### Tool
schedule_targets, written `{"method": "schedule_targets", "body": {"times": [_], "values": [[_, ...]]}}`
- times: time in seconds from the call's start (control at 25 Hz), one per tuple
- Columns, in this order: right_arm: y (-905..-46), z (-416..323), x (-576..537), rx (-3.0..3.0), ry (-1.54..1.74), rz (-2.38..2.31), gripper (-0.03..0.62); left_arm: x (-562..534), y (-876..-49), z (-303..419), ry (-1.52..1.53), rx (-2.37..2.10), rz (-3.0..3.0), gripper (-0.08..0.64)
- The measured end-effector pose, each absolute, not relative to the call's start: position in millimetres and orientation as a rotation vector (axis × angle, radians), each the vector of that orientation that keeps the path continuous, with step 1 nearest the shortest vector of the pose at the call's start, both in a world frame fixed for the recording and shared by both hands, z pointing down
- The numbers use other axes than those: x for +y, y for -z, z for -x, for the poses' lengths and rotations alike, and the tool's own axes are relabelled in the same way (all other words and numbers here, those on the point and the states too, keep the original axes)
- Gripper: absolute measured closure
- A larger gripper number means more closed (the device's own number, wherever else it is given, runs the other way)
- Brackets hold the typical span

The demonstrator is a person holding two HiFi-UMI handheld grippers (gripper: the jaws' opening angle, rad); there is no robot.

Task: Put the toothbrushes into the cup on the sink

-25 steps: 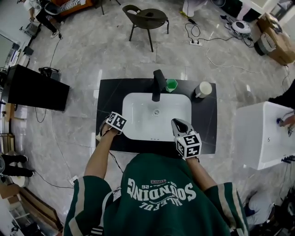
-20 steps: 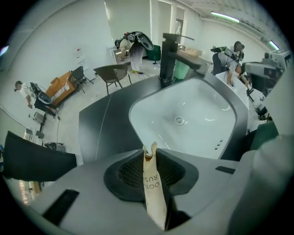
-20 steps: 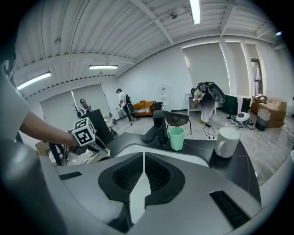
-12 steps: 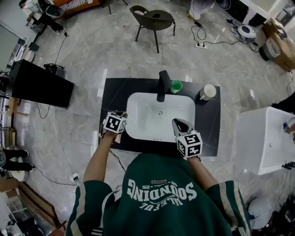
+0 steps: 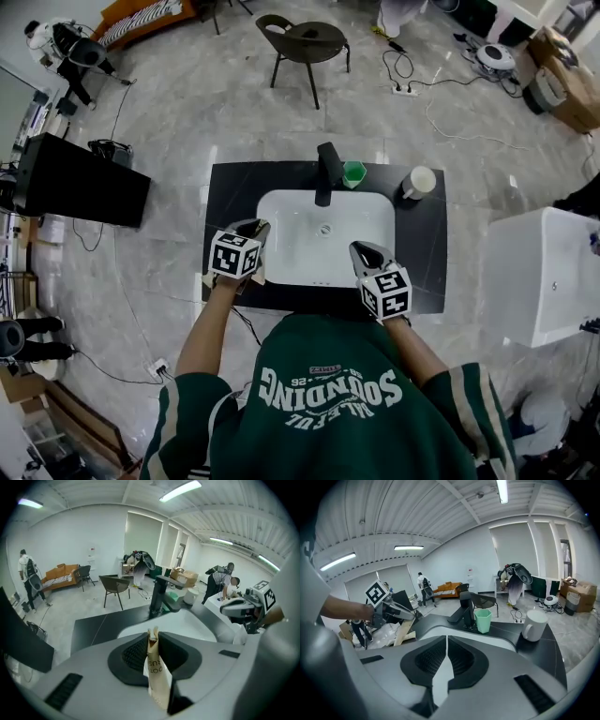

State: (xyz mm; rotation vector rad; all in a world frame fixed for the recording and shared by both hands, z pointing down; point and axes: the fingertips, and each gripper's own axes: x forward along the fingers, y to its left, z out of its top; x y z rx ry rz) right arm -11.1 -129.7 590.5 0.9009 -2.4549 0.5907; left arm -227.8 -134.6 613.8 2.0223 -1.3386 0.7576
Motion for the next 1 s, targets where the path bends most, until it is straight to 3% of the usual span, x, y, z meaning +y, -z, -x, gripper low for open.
{"method": "schedule_targets", "body": {"times": [1.0], "values": [[-587,-24,-125,-2.464,-0.611,-0.921,0.549,-224,-455,94,-0.182,-1.468,-2.361,0.492]]}}
